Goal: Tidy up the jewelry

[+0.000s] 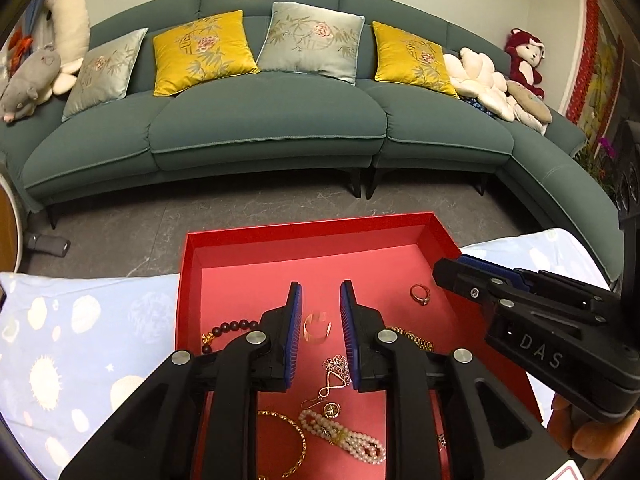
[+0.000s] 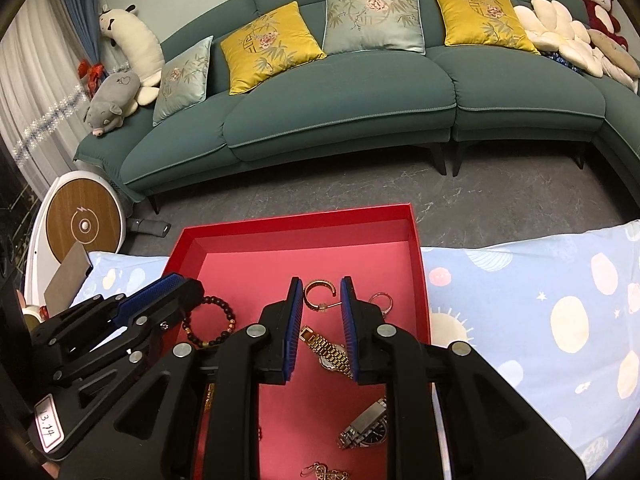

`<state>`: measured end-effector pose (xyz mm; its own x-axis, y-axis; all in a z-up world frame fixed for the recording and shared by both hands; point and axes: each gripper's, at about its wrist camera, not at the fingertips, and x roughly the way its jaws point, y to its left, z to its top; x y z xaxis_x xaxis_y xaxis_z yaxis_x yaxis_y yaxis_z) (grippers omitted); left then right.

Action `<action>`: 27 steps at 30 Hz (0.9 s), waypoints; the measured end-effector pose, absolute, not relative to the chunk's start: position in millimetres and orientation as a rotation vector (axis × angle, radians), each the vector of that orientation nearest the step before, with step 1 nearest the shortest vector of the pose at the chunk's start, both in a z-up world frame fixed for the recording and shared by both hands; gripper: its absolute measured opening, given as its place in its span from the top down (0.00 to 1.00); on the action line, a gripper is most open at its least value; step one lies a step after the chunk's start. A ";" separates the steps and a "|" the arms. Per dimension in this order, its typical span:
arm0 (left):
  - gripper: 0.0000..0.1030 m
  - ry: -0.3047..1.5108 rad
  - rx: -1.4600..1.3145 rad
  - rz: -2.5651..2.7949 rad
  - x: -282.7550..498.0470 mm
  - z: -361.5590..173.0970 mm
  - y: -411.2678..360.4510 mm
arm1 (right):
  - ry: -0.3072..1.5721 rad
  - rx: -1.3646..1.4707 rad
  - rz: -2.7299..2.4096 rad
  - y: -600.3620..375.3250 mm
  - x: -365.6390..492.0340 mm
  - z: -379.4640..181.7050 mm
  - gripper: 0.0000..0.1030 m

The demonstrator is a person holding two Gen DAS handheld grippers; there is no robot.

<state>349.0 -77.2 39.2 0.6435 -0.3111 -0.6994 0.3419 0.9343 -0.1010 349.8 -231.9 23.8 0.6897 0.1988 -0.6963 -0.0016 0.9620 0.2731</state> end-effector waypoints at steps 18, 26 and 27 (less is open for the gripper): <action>0.55 0.645 0.031 -0.325 206.6 135.4 -12.8 | 0.546 0.299 0.081 -251.4 169.7 133.8 0.42; 0.46 0.674 0.109 -0.262 112.2 108.6 -2.0 | 0.552 0.195 -0.003 -226.4 62.9 108.4 0.32; 0.46 0.700 0.112 -0.262 106.2 101.2 -2.1 | 0.562 0.184 0.000 -221.7 54.7 103.0 0.32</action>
